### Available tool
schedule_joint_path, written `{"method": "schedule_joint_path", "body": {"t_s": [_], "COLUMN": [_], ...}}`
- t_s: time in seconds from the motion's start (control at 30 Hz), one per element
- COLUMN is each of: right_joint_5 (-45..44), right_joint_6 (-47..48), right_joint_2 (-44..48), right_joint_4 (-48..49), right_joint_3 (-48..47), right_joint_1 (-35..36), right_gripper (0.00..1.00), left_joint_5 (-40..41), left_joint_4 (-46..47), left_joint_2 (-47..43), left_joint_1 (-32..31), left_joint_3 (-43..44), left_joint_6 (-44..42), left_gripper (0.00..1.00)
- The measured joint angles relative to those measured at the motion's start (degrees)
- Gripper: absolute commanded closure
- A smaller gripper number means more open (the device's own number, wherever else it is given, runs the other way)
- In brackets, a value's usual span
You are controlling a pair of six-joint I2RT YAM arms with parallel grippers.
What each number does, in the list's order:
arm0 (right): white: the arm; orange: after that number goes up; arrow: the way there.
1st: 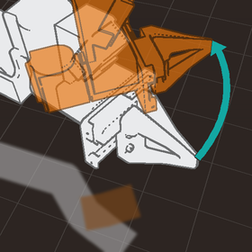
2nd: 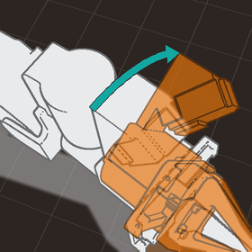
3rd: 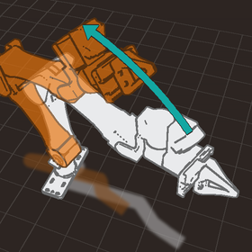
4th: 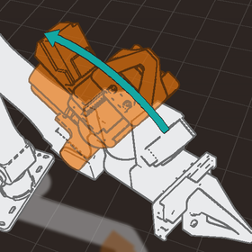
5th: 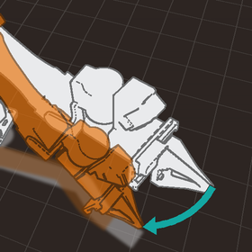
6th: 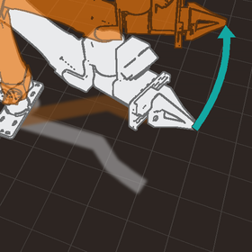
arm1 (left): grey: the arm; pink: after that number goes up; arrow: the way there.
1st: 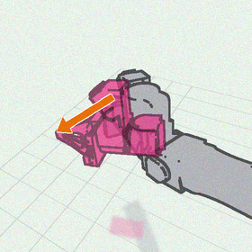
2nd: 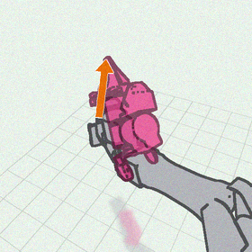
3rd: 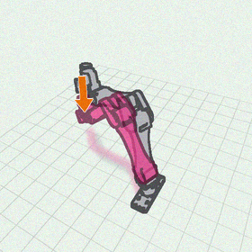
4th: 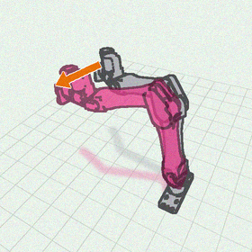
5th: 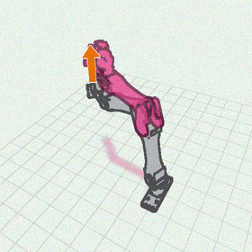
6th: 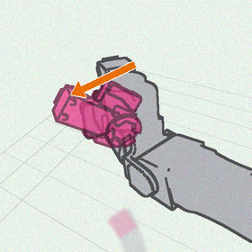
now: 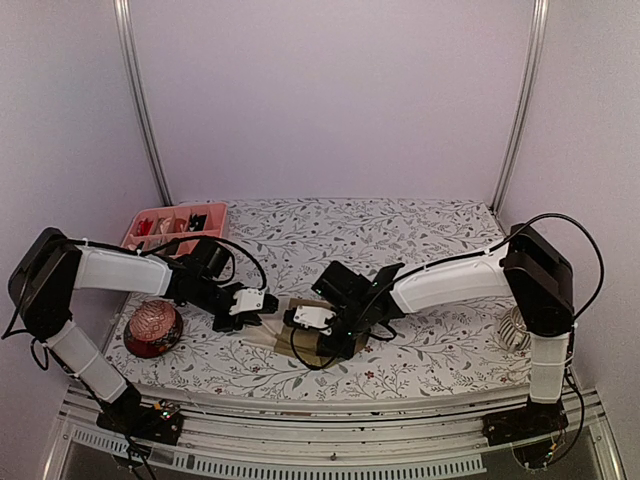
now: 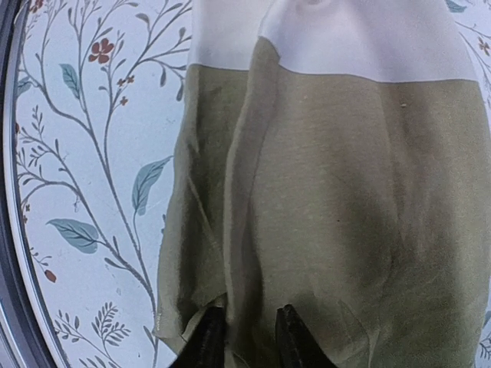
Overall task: Roll the underwear
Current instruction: Adjust the underwear at the center of the board.
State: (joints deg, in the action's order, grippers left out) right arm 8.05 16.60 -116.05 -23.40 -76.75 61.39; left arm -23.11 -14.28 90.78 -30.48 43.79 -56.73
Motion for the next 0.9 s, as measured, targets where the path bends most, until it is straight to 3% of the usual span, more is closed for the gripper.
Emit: {"method": "schedule_joint_path", "body": {"t_s": [0.3,0.5,0.6,0.9], "right_joint_5": [0.17,0.39,0.76,1.25], "right_joint_6": [0.52,0.61,0.66,0.76], "right_joint_2": [0.59,0.57,0.44,0.37], "right_joint_4": [-0.11,0.02,0.04,-0.13], "right_joint_3": [-0.57,-0.7,-0.98,-1.31], "right_joint_1": [0.09,0.11,0.11,0.11], "right_gripper": [0.7,0.8,0.95,0.97], "left_joint_5": [0.0,0.0,0.0,-0.26], "left_joint_4": [-0.02,-0.04,-0.04,-0.07], "left_joint_2": [0.0,0.0,0.0,-0.02], "left_joint_1": [0.0,0.0,0.0,0.07], "left_joint_3": [0.0,0.0,0.0,0.0], "left_joint_6": [0.0,0.0,0.0,0.5], "left_gripper": [1.0,1.0,1.0,1.0]}}
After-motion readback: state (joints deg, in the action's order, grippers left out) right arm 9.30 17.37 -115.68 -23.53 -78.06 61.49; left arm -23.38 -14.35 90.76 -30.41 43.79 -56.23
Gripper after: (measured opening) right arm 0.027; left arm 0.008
